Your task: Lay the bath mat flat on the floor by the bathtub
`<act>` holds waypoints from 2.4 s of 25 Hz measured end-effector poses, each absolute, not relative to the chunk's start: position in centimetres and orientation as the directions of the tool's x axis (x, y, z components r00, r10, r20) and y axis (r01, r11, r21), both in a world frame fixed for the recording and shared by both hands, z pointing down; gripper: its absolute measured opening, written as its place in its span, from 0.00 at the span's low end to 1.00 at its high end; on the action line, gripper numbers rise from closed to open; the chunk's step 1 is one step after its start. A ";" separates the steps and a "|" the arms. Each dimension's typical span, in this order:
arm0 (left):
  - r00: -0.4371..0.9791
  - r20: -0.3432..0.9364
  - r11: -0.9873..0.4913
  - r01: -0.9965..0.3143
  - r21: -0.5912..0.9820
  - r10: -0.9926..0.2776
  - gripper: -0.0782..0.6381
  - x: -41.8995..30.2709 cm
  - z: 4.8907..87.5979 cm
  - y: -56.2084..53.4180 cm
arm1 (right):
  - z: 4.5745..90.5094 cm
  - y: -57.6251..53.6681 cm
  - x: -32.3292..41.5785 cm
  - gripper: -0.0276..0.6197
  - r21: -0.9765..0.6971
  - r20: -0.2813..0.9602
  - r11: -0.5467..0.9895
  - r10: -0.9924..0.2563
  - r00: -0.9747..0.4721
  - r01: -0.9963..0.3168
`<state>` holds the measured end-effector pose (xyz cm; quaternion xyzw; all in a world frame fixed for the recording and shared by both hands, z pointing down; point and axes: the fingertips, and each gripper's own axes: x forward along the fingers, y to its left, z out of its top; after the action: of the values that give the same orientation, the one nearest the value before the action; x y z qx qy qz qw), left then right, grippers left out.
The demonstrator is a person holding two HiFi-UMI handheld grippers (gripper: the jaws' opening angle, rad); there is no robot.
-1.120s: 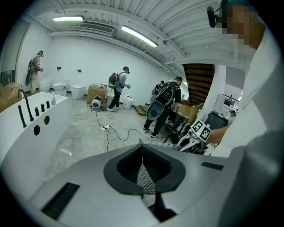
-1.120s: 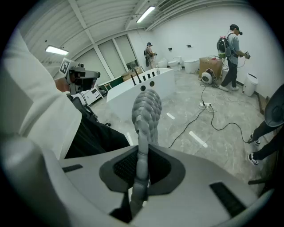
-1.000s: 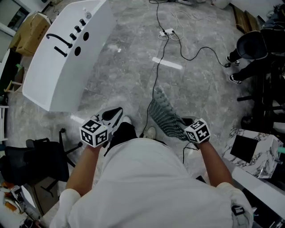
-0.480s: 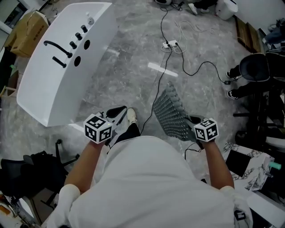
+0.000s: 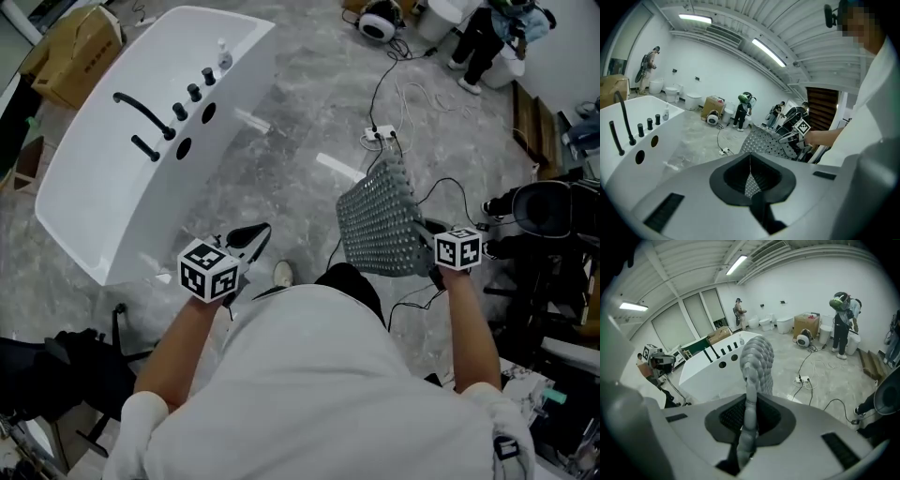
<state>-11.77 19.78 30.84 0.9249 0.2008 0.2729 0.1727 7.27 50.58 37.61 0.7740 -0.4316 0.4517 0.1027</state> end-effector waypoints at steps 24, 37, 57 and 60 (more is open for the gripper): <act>0.871 0.488 -0.890 -0.178 0.421 0.057 0.13 10.2 30.6 2.1 | 44.3 19.3 51.4 0.12 -0.252 0.778 -0.356 -0.627 0.031 -0.900; 0.834 0.552 -0.827 -0.316 0.465 -0.009 0.13 16.5 34.2 -1.0 | 51.2 0.1 65.8 0.12 -0.042 0.813 -0.165 -0.579 0.063 -0.985; 0.823 0.559 -0.643 -0.484 0.594 -0.102 0.13 8.7 48.5 -1.6 | 78.6 -12.8 39.6 0.12 -0.096 0.897 0.105 -0.423 -0.132 -0.990; 0.819 0.559 -0.629 -0.504 0.592 -0.130 0.13 6.8 50.2 -1.7 | 81.4 -12.7 34.7 0.12 -0.137 0.900 0.129 -0.398 -0.178 -0.982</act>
<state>6.84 -1.73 50.17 0.8700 -0.1824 0.2396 0.3904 34.66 -12.73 81.41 0.5260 -0.6558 0.3986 0.3665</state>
